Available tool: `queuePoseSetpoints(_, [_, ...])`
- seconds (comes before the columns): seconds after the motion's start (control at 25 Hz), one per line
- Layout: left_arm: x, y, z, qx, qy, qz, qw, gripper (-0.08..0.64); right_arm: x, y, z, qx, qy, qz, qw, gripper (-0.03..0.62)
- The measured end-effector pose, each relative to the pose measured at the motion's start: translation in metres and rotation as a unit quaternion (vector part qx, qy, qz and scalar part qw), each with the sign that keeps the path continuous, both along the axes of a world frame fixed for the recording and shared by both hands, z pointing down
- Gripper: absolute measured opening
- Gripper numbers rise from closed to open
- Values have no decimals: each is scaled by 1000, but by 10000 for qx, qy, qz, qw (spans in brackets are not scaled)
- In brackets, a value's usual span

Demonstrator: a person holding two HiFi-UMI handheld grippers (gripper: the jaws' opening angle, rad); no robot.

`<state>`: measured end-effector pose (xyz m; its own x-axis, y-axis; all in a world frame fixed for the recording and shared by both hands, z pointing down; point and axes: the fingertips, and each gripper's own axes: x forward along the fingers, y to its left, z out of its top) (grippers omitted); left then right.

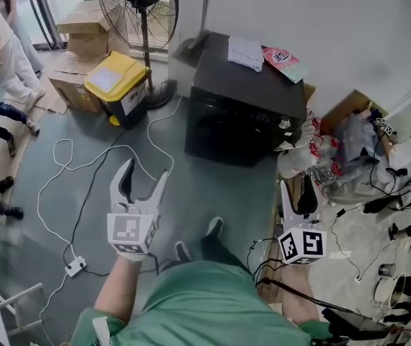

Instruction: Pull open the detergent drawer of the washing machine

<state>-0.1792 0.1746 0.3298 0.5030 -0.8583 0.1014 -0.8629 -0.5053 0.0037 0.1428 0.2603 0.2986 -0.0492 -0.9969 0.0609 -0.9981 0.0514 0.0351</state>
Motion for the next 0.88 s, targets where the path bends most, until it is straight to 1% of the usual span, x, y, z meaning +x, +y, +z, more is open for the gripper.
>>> queuePoseSetpoints(0.12, [5, -18, 6, -39, -13, -12, 10000, 331, 5, -20, 7, -12, -45, -34, 10000, 273])
queuePoseSetpoints(0.28, [14, -38, 12, -51, -131, -95, 9999, 331, 14, -49, 18, 12, -148, -154, 9998, 273])
queuePoseSetpoints(0.48, [34, -85, 10, -95, -216, -279, 9993, 331, 36, -111, 18, 67, -292, -384, 9988, 273])
queuePoseSetpoints(0.68, [65, -131, 14, -209, -233, -440, 9985, 331, 65, -172, 23, 77, -436, -653, 9969, 272])
queuePoseSetpoints(0.88, [97, -168, 22, -346, -248, -588, 9974, 331, 93, -218, 27, 86, -573, -932, 9940, 272])
